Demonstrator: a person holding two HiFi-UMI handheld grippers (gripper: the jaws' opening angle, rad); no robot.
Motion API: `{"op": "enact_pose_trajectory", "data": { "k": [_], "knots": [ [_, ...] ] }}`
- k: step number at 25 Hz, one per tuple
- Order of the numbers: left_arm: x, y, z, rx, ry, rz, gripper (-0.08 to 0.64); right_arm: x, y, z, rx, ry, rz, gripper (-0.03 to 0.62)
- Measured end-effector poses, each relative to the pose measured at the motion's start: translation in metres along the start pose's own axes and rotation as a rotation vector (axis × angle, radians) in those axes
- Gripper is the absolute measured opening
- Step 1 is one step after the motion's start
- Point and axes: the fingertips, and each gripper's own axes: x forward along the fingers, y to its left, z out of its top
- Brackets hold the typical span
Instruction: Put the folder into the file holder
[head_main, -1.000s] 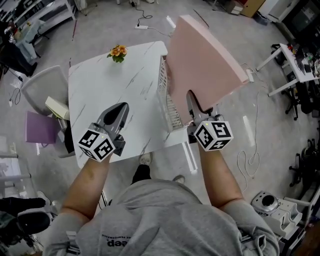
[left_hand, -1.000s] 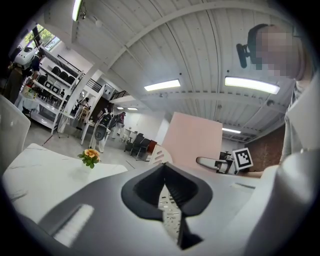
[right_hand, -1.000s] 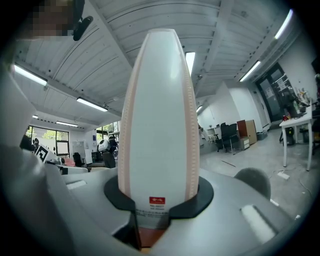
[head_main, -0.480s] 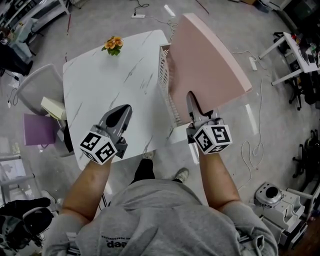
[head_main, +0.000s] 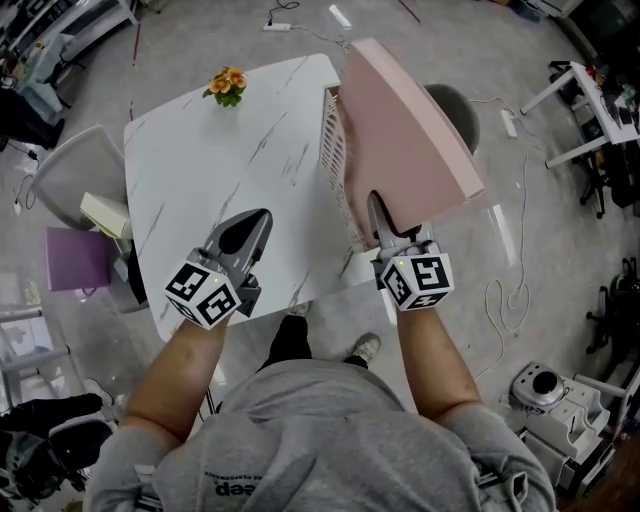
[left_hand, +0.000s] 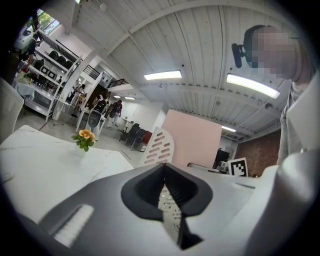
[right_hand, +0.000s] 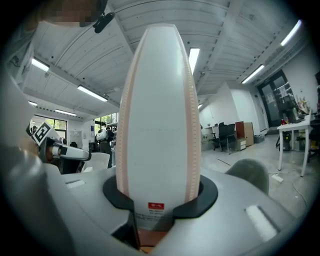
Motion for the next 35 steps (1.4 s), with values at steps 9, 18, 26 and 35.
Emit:
{"op": "enact_pose_trajectory", "data": {
  "k": [9,18,26,35],
  "knots": [
    [0.004,-0.009,-0.004,0.0,0.006,-0.004,0.06,0.0,0.002,-0.037,-0.05,0.157,0.015,0.196],
    [0.011,-0.025,-0.007,0.008,0.008,-0.019,0.06,-0.011,0.005,-0.03,-0.045,0.172,0.043,0.256],
    [0.032,-0.071,-0.006,0.031,0.022,-0.084,0.06,-0.042,0.001,-0.001,-0.055,0.147,0.065,0.265],
    [0.068,-0.169,-0.014,0.064,0.058,-0.229,0.06,-0.125,-0.035,0.032,-0.057,0.134,0.022,0.269]
  ]
}}
